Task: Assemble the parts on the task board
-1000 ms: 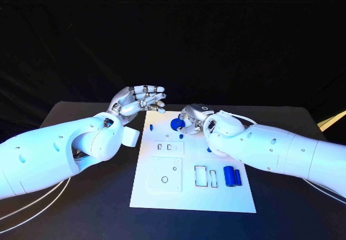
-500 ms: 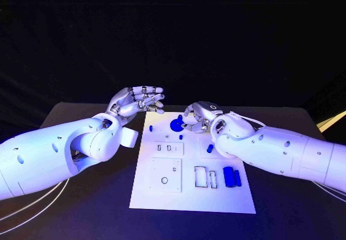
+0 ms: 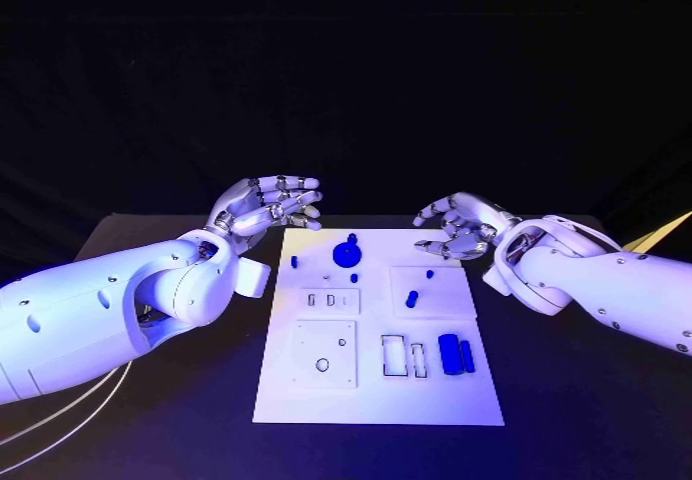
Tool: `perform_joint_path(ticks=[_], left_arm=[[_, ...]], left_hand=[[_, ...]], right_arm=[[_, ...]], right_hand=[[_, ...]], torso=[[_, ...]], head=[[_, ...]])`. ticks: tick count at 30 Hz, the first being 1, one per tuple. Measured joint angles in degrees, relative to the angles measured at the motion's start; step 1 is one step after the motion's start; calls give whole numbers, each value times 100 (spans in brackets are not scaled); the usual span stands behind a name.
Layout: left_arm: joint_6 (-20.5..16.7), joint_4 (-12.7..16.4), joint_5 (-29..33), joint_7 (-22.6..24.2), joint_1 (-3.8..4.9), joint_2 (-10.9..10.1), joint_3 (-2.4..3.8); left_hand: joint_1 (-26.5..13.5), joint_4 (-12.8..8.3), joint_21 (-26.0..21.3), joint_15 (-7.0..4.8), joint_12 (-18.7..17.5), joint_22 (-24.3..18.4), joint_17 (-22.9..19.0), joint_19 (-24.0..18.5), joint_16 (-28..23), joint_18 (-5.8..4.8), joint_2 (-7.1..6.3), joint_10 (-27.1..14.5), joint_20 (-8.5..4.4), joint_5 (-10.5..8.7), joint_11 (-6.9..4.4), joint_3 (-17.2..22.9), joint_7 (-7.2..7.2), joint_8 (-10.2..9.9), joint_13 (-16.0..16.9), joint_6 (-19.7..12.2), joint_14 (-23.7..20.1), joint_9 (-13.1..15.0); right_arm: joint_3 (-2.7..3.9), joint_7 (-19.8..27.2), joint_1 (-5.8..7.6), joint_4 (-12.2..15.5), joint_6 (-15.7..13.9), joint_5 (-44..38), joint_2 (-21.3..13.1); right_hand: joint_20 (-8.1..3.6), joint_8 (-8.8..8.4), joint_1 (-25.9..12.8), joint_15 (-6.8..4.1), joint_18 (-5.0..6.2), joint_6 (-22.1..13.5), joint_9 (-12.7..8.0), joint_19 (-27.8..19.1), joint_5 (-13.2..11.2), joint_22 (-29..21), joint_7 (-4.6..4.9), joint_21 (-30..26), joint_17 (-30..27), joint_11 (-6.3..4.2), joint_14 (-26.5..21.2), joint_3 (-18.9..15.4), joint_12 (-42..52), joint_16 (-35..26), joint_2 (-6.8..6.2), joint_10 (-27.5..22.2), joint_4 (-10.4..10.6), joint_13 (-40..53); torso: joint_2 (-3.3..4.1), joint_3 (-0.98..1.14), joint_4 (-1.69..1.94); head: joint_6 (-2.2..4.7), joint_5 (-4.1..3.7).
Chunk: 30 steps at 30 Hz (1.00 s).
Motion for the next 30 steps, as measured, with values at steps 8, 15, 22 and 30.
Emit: perform_joint_path(ticks=[8, 15, 22, 30], left_arm=[[9, -7, 13, 8, -3, -12, -14], [19, -19, 17, 14, -11, -8, -20], [27, -39, 18, 15, -16, 1, -22], [35, -46, 20, 15, -20, 12, -25]], left_hand=[[0, 0, 0, 0, 0, 1, 0, 0, 0, 0, 0, 0, 0, 0, 0, 0, 0, 0, 0, 0, 0, 0], [0, 0, 0, 0, 0, 9, 0, -8, 0, -1, 0, 0, 8, 0, 0, 0, 0, 0, 0, 0, 0, 0], [0, 0, 0, 0, 0, 9, 0, -7, 0, -1, 0, 0, 7, 0, 0, 0, 0, 0, 0, 0, 0, 0], [0, 0, 1, 0, 0, 10, 0, -8, 0, 0, 0, 0, 8, 0, 0, 0, 0, 0, 0, 0, 0, 0]], right_arm=[[-10, 423, -25, -354, 349, 199, -403], [-16, 507, -113, -720, 469, 188, -386], [-20, 471, -186, -990, 502, 159, -179], [-31, 364, -312, -1377, 520, 118, 120]], right_hand=[[0, -54, 139, -1, -1, 5, 8, 0, 67, 0, -6, -27, 0, -31, 0, -48, -96, 0, -113, -32, -110, 0], [0, -54, 139, -1, -1, 4, 13, 0, 145, 0, -5, -27, 0, -4, 0, -63, -97, 0, -113, -86, -126, 0], [-1, -54, 139, -1, -1, 4, 13, 0, 145, 0, -5, -26, 0, -10, -1, -63, -96, 0, -113, -93, -126, 0], [-1, -54, 139, -1, -1, 4, 14, 0, 145, 0, -5, -26, 0, -10, 0, -63, -96, 0, -113, -93, -126, 0]], torso=[[-31, 43, -47], [-47, 79, -54], [-46, 100, -38], [-40, 97, -37]], head=[[-28, -34], [-49, -56], [-66, -64], [-88, -52]])
